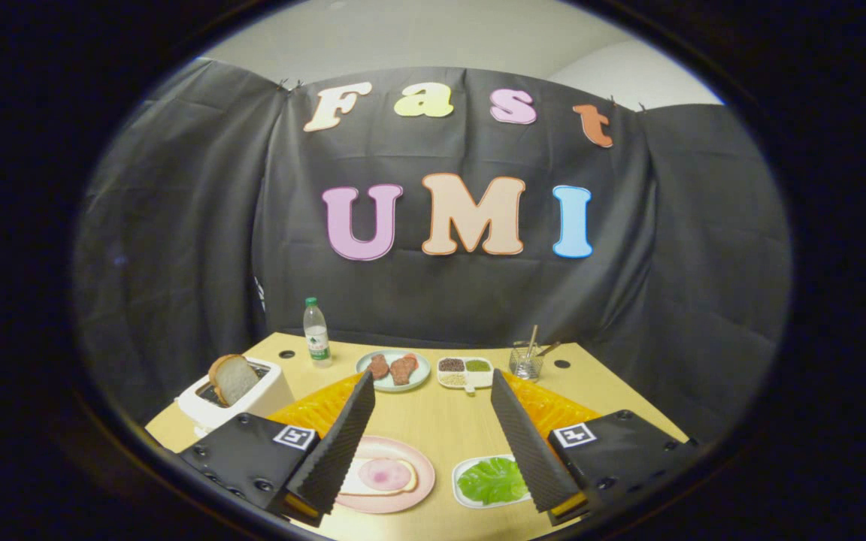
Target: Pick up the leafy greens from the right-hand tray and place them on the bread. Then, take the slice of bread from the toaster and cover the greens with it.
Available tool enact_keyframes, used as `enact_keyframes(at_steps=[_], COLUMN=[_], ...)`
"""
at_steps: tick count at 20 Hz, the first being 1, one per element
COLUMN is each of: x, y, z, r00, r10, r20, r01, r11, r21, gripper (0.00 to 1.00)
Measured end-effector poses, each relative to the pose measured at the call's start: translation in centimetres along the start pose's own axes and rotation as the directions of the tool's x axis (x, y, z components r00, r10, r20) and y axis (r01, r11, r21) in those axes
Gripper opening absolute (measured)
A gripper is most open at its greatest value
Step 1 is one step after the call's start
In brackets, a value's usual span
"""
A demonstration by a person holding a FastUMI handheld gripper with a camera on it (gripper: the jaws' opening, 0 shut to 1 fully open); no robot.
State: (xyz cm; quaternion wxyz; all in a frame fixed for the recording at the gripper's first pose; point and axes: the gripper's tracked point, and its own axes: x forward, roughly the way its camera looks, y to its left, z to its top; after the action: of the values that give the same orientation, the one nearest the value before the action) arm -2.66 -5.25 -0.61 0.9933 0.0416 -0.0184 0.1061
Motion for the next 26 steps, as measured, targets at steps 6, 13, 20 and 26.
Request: enact_keyframes(at_steps=[6, 13, 20, 26], x=[-0.8, 0.1, 3.1, 6.3], y=[-4.9, -12.7, -19.5, -21.8], z=[-1.5, -7.5, -16.4, -22.7], r00=[1.0, 0.998, 0.982, 0.968], r10=[0.023, -0.04, -0.106, -0.061], r20=[0.002, -0.043, -0.157, -0.242], r01=[-0.023, 0.057, 0.188, 0.23], r11=[0.981, 0.833, 0.64, 0.598], r21=[0.192, 0.551, 0.745, 0.768], gripper=[0.98, 0.97, 0.96, 0.95])
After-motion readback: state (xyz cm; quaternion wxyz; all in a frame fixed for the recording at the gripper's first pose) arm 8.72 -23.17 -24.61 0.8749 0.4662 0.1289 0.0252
